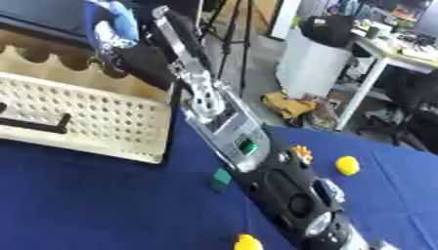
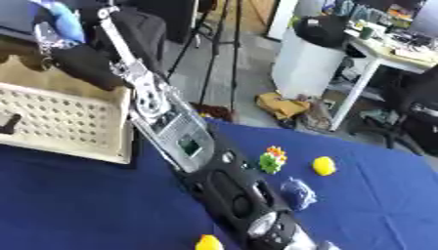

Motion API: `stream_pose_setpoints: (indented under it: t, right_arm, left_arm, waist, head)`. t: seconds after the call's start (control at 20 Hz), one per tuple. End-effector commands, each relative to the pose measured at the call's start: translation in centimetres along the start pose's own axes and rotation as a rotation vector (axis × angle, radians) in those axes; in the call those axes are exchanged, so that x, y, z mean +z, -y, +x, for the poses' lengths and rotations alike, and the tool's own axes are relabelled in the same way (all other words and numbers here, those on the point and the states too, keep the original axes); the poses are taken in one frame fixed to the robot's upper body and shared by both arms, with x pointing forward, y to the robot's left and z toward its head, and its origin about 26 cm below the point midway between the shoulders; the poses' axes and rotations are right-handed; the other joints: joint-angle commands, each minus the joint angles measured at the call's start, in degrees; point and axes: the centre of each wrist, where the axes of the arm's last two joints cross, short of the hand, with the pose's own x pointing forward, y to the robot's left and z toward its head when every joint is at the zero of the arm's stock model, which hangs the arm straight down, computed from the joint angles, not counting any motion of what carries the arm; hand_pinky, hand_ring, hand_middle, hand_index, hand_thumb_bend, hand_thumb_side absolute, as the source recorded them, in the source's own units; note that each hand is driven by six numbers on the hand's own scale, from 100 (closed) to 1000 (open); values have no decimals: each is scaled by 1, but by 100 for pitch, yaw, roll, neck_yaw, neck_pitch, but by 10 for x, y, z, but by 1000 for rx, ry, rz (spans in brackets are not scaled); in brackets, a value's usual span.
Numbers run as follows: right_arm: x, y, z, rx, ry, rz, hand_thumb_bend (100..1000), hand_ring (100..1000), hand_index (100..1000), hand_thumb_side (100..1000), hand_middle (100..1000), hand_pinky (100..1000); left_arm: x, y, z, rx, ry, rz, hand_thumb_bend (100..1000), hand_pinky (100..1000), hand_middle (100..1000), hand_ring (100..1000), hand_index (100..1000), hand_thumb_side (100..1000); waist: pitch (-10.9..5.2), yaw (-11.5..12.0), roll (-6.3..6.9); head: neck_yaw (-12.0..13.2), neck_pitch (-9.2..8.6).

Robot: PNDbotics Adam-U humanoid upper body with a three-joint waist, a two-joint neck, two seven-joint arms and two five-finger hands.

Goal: Pick up objects from table and place into drawer.

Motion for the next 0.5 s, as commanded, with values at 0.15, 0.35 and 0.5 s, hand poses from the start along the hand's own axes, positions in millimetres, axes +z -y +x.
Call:
stream_pose_setpoints:
  t: [0.15,0.35,0.5]
  right_arm:
    - [-3,4,5,92,59,21,100,619,547,659,373,558]
    - [-3,8,0,178,69,-14,102,649,628,647,439,566]
    - [-2,13,-10,273,41,-107,165,666,664,629,484,559]
  left_arm:
    - [-3,0,6,12,24,-7,100,448,753,615,875,1000]
    - [-2,2,7,20,25,-18,100,448,752,615,875,1000]
    - [-2,3,7,22,25,-24,100,447,752,615,874,1000]
  waist:
    - [-136,-29,61]
    - [-111,-37,61]
    - [-95,-36,61]
  head:
    - [-3,-44]
    - [-4,-64]
    - [-22,-102]
